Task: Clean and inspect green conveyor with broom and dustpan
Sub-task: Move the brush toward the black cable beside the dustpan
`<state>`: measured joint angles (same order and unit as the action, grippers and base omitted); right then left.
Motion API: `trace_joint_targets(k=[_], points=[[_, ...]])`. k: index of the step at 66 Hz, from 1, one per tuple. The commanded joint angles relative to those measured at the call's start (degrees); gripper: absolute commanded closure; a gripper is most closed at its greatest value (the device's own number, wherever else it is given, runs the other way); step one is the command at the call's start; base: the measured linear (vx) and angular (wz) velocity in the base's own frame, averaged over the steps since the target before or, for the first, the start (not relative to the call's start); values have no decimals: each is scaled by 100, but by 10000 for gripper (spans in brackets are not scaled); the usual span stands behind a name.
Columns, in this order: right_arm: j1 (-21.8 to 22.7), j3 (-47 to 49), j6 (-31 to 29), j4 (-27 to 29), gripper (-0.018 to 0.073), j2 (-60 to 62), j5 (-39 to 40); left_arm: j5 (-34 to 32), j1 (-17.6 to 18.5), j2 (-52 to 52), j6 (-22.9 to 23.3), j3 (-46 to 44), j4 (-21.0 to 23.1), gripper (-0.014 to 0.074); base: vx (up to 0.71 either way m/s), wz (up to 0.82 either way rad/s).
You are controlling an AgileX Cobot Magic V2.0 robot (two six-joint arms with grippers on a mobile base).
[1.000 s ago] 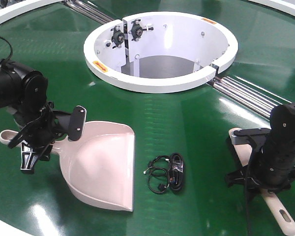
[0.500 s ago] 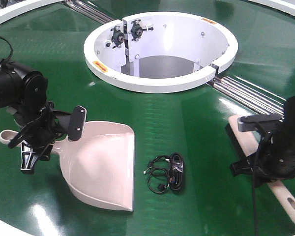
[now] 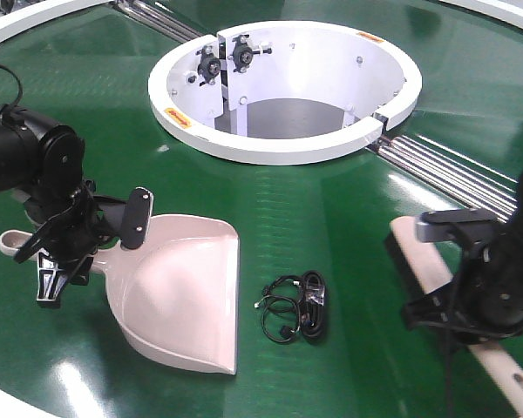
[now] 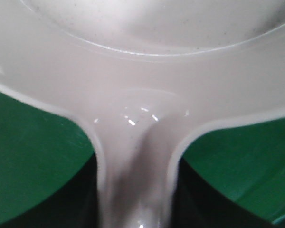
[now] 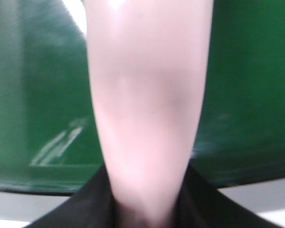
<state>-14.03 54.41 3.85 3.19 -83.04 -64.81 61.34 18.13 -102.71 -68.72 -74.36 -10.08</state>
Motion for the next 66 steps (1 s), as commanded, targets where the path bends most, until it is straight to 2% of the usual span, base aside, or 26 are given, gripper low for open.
trace_joint_targets(k=[1, 10, 34, 55, 66], points=[[-299, 140, 189, 62, 564, -18, 107, -51, 48, 220, 94, -159, 21, 603, 0, 0], [-602, 140, 404, 109, 564, -464, 105, -51, 48, 220, 94, -159, 21, 603, 0, 0], [-1139, 576, 315, 925, 564, -1325, 262, -51, 48, 220, 94, -159, 21, 603, 0, 0], [-1687, 1645, 84, 1616, 564, -2233, -115, -51, 48, 220, 94, -159, 21, 603, 0, 0], [-2021, 2478, -278, 2275, 564, -2808, -290, -51, 48, 220, 94, -159, 21, 603, 0, 0]])
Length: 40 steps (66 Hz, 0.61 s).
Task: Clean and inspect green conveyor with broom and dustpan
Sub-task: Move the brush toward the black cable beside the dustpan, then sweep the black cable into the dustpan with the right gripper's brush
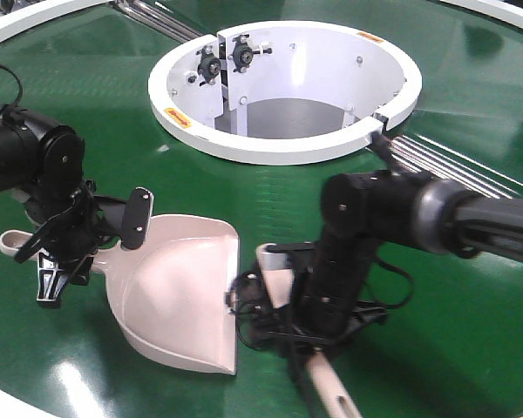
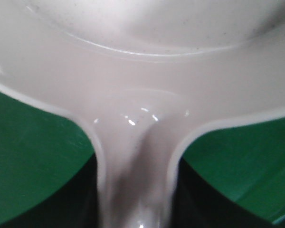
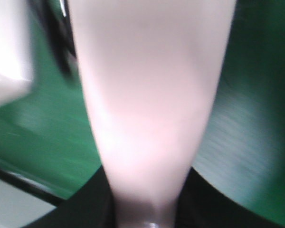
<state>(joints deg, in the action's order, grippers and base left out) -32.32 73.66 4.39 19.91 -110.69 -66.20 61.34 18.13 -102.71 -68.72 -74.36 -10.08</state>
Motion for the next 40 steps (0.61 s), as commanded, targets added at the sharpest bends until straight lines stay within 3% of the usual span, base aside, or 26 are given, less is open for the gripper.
trace_joint_targets(k=[1, 14, 40], points=[[-209, 642, -356, 673, 564, -69, -160, -51, 48, 220, 94, -159, 21, 603, 0, 0], [-573, 1787, -559, 1148, 564, -622, -358, -51, 48, 220, 94, -159, 21, 603, 0, 0], [-557, 2931, -347, 886, 564, -757, -541, -51, 48, 220, 94, -159, 21, 603, 0, 0]])
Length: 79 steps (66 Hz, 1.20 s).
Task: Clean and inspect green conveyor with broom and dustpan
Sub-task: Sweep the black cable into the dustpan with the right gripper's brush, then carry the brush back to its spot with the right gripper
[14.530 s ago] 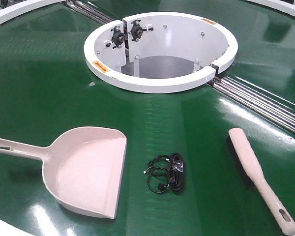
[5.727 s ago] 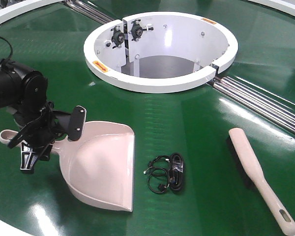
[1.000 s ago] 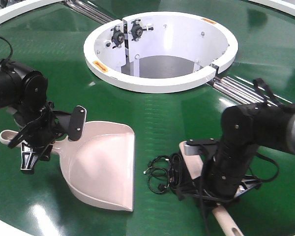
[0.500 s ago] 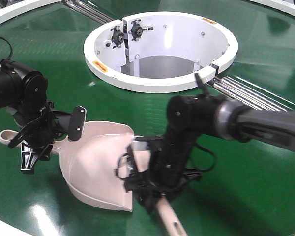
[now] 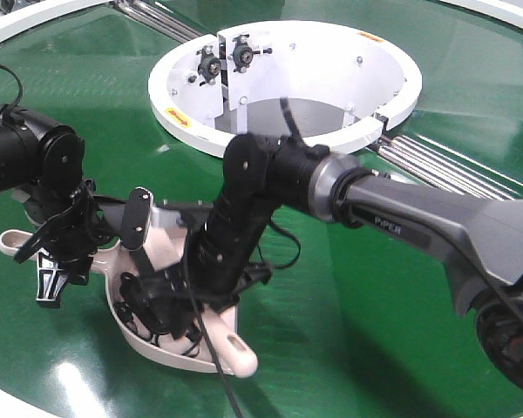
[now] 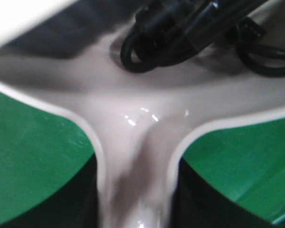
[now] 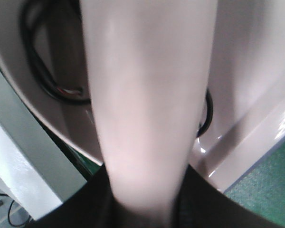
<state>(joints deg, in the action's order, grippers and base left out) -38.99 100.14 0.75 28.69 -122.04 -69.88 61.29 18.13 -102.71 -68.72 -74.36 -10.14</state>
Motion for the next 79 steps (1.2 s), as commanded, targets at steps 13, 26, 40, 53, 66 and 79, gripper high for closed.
trace_joint_targets(k=[13, 26, 40, 53, 66, 79], points=[[485, 169, 17, -566, 564, 693, -232, -45, 48, 220, 94, -159, 27, 603, 0, 0], [1204, -688, -226, -1007, 564, 1519, 49, -52, 48, 220, 94, -159, 27, 603, 0, 0], [2236, -2275, -734, -1018, 561, 2831, 784, -52, 48, 220, 94, -159, 27, 603, 0, 0], [3158, -3302, -1023, -1215, 561, 3615, 1023, -52, 48, 220, 94, -159, 27, 603, 0, 0], [3654, -3994, -1037, -1686, 561, 3729, 1052, -52, 48, 220, 94, -159, 27, 603, 0, 0], [3684, -4470, -962, -1778, 561, 3729, 1528, -46, 48, 220, 94, -159, 27, 603, 0, 0]])
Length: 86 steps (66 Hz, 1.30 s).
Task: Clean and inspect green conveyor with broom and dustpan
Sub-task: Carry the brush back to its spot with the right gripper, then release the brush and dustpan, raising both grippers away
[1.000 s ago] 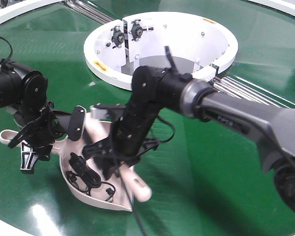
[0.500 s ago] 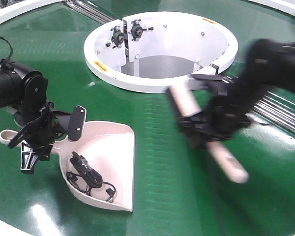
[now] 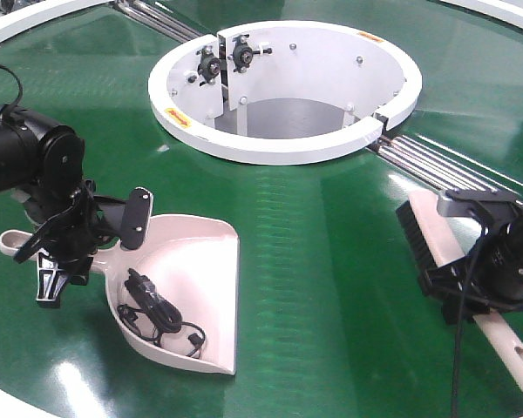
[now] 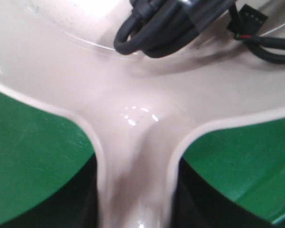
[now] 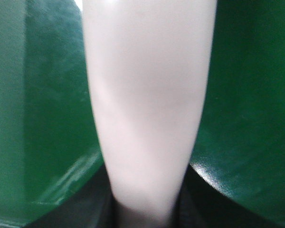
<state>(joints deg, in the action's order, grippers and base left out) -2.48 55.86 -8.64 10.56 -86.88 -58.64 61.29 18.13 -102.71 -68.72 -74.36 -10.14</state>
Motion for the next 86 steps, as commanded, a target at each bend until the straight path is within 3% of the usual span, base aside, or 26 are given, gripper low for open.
trace_joint_targets(k=[1, 37, 47, 57, 68, 77, 86], points=[[33, -71, -23, 35, 561, 207, 467, -46, 48, 220, 94, -159, 27, 603, 0, 0], [33, -184, 150, 94, 537, -633, 382, -52, 48, 220, 94, -159, 27, 603, 0, 0], [33, -184, 150, 59, 472, -633, 418, -251, 48, 220, 100, -159, 34, 603, 0, 0], [33, -184, 150, 36, 346, -633, 406, -511, 48, 220, 119, -159, 28, 577, 0, 0], [33, -184, 144, 29, 183, -633, 429, -431, 48, 220, 145, -159, 35, 460, 0, 0], [33, -160, 144, 29, 58, -626, 429, -341, 48, 220, 150, -159, 185, 291, 0, 0], [33, -153, 144, 28, -10, -442, 466, -172, 48, 286, 171, -159, 342, 90, 0, 0]])
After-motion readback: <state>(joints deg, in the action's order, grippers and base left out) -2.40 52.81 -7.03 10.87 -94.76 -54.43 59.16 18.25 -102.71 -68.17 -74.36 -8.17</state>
